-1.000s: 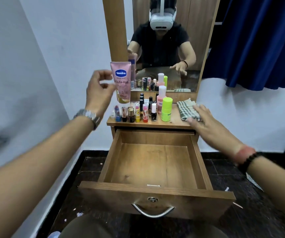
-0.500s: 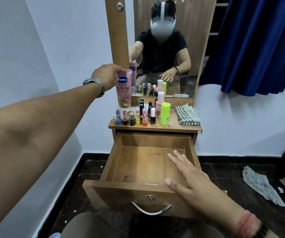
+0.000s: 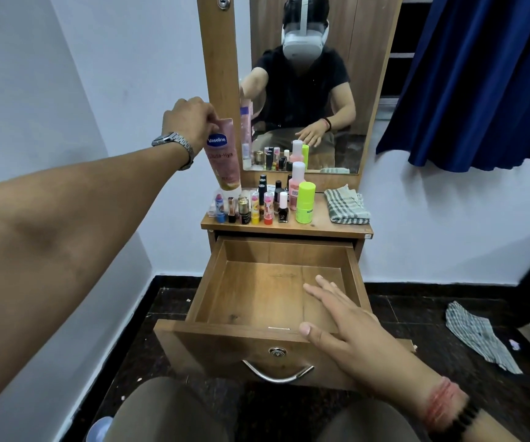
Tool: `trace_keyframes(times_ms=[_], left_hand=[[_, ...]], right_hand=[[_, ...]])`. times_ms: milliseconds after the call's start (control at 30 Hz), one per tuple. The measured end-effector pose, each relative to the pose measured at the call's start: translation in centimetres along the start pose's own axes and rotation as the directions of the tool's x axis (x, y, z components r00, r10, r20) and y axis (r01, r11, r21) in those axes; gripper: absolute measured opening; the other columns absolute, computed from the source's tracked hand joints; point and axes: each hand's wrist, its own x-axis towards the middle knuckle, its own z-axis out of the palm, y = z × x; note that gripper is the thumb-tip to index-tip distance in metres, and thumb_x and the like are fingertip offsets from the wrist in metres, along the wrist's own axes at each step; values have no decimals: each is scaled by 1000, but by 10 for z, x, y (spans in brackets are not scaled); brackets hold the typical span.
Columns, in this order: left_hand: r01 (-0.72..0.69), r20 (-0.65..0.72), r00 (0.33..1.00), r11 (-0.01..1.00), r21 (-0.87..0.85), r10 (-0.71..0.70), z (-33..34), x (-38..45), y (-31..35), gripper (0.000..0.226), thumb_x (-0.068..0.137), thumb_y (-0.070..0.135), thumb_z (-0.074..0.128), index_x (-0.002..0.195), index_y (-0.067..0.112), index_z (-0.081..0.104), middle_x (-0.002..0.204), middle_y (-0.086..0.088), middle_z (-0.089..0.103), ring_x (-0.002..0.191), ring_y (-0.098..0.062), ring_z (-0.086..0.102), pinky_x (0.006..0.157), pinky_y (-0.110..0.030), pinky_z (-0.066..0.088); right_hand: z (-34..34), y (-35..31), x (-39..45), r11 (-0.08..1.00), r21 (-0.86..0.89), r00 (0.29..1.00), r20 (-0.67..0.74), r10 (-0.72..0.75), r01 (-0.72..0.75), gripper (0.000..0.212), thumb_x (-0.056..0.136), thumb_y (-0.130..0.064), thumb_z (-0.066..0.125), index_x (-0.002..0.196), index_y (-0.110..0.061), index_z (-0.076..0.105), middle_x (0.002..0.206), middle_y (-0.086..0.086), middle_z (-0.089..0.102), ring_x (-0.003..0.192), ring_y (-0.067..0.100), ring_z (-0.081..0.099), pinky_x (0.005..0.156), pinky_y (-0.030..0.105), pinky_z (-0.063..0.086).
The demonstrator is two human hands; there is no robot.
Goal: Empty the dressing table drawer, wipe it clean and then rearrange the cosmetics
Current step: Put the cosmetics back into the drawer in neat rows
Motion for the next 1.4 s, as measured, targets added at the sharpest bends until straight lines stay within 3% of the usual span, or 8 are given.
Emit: trace_keyframes(times_ms=[333, 433, 700, 800, 967, 1133, 1233, 1400], left_hand=[[-10, -239, 968, 934, -356, -81, -81, -9, -9, 23, 89, 31, 55, 107, 20, 64, 109, 1, 67, 94, -14, 61, 75, -21, 45], [-62, -250, 967, 913, -403, -45, -104, -27, -3, 28, 86, 32, 55, 106, 15, 64, 103, 0, 67, 86, -9, 58, 74, -21, 49], [154, 130, 987, 728, -668, -91, -78, -117, 22, 5, 90, 17, 62, 91, 12, 61, 84, -6, 64, 66, -15, 60, 61, -33, 54], [296, 302, 947, 668, -683, -111, -45, -149, 27, 8, 92, 17, 61, 86, 12, 58, 82, -7, 65, 67, -18, 61, 61, -33, 51], [524, 505, 832, 627, -577, -230, 7, -185, 29, 6, 92, 13, 59, 90, 16, 55, 99, -13, 69, 80, -24, 70, 65, -39, 59], [524, 619, 760, 749, -405, -196, 38, -202, 24, 21, 90, 8, 61, 106, 18, 51, 106, -12, 67, 87, -24, 68, 66, -41, 60], [553, 751, 641, 775, -307, -160, 47, -206, 21, 32, 88, 7, 63, 115, 18, 49, 113, -11, 64, 97, -26, 67, 76, -45, 59], [312, 820, 569, 938, -154, -54, 61, -218, 18, 39, 85, 18, 69, 120, 20, 51, 113, -6, 64, 84, -16, 65, 64, -28, 59]], right_hand=[[-11, -8, -1, 998, 56, 995, -90, -36, 41, 61, 93, -54, 47, 148, -39, 26, 160, -17, 10, 145, -2, 8, 120, 38, 15], [-14, -9, -1, 995, 89, 992, -119, -37, 47, 59, 93, -53, 48, 146, -36, 31, 159, -14, 15, 144, 2, 17, 117, 26, 17], [-19, -4, -4, 989, 146, 987, -161, 15, 9, 50, 93, -50, 50, 140, -39, 36, 150, -8, 39, 121, 7, 43, 95, 21, 28], [-19, 0, -5, 987, 160, 987, -156, 27, -1, 51, 94, -49, 51, 141, -39, 36, 145, -7, 45, 113, 5, 43, 92, 23, 31], [-14, 7, -3, 989, 150, 989, -146, 31, -9, 52, 94, -45, 54, 142, -35, 37, 144, -7, 47, 131, 8, 41, 92, 16, 29], [-6, 16, -1, 995, 94, 996, -79, 34, -27, 53, 94, -46, 52, 142, -38, 33, 131, -6, 54, 110, 7, 49, 86, 20, 34], [-1, 17, 14, 996, 80, 998, -25, 51, -49, 52, 94, -45, 52, 142, -36, 34, 127, -4, 58, 107, 10, 55, 85, 22, 38], [16, 13, 71, 991, -72, 986, 119, 119, -111, 47, 97, -38, 49, 142, -28, 38, 118, 2, 61, 94, 16, 56, 81, 27, 42]])
